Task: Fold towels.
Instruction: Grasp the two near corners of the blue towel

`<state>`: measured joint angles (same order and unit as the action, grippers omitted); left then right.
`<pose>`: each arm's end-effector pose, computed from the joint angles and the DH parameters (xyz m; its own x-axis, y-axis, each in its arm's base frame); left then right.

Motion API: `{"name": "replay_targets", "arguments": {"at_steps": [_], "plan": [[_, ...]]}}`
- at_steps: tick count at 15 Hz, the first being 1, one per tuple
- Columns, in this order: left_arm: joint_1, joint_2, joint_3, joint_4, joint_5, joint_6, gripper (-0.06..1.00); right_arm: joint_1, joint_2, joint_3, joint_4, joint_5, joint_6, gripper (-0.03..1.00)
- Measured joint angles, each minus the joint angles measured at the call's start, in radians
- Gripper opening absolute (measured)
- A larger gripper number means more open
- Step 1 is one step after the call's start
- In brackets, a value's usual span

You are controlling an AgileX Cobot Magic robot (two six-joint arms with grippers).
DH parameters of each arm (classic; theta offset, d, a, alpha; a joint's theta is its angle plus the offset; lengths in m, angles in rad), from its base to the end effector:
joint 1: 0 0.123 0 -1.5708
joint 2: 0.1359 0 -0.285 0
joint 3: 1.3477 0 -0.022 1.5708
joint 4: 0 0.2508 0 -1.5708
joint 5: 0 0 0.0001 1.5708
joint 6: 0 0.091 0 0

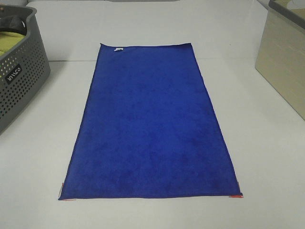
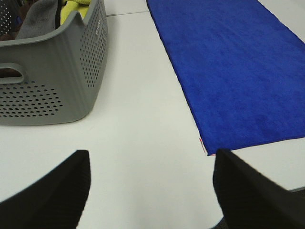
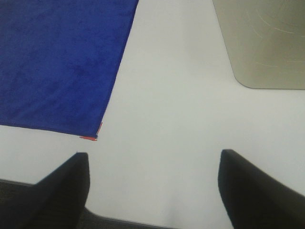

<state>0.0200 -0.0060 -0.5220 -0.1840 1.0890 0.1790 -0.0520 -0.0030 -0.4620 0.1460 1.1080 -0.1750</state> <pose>-0.0100 -0.0150 0.2821 -0.4364 0.0829 -0.8959 0.1663 0.9860 0.0103 -0.0031 0.0120 0.2637 -0.5137 -0.0817 -0.8541 -0.1160 0.9929 -0.0252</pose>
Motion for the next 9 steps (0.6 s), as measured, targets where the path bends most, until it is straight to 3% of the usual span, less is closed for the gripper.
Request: {"name": "replay_targets", "arguments": {"at_steps": [4, 9], "plan": [[0.0, 0.0, -0.008, -0.018, -0.048, -0.05, 0.69, 0.0, -0.001, -0.002, 0.012, -0.007, 0.0, 0.74], [0.0, 0.022, 0.065, -0.047, -0.421, -0.148, 0.69, 0.0, 0.21, -0.052, 0.052, -0.108, 0.067, 0.74]]}}
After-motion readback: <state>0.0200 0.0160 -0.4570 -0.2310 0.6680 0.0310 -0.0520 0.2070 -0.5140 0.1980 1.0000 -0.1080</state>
